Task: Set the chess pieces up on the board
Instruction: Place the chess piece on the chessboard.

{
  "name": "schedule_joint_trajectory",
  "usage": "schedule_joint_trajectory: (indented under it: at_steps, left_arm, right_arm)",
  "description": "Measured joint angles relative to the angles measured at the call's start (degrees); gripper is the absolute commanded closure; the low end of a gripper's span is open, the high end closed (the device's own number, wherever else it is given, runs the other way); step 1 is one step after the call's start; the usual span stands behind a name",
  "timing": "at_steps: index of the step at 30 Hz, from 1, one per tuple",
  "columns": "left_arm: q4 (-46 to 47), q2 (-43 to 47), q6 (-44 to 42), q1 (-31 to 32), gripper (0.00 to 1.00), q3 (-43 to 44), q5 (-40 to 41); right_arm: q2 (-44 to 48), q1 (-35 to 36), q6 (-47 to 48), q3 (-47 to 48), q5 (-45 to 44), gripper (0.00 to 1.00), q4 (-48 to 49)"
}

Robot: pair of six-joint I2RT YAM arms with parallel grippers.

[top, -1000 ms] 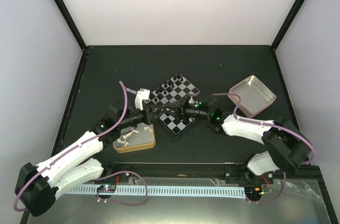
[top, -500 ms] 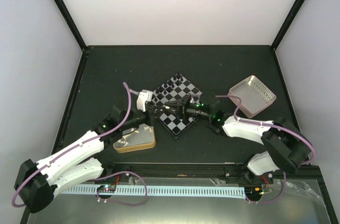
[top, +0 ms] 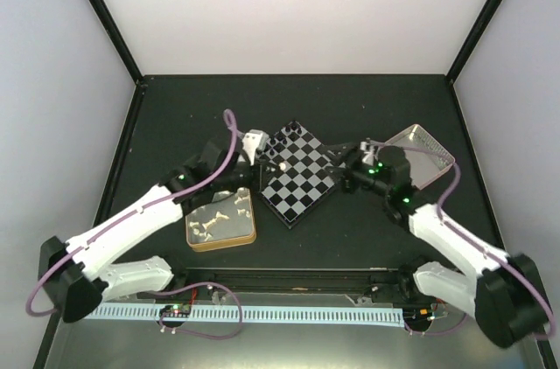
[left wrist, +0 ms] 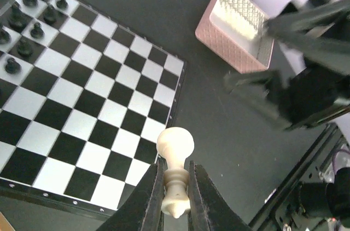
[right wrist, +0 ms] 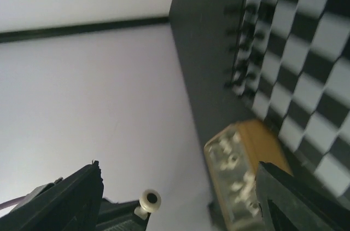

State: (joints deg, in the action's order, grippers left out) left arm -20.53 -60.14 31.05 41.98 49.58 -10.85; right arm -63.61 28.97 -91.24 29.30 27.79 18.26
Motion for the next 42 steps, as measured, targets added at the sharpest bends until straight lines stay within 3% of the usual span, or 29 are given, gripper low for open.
schedule_joint_trajectory:
  at_steps: [7, 17, 26, 42]
  left_arm:
    - [-15.0, -20.3, -1.5, 5.6, 0.97, 18.1, 2.1]
    - [-30.9, -47.6, -4.3, 10.7, 0.97, 37.4, 4.0]
    - [-35.4, -57.1, -6.5, 11.0, 0.96, 46.1, 3.5]
    - [-38.0, -62.7, -6.9, 11.0, 0.95, 50.9, 5.0]
  right_arm:
    - [16.9, -6.6, 19.8, 0.0, -12.5, 0.22, -22.8]
    - [22.2, -6.9, 32.8, 0.2, -26.4, 0.22, -39.9]
    - [22.3, -6.9, 35.2, 0.2, -28.7, 0.22, -41.9]
    - [22.6, -6.9, 35.9, 0.2, -29.5, 0.22, -43.2]
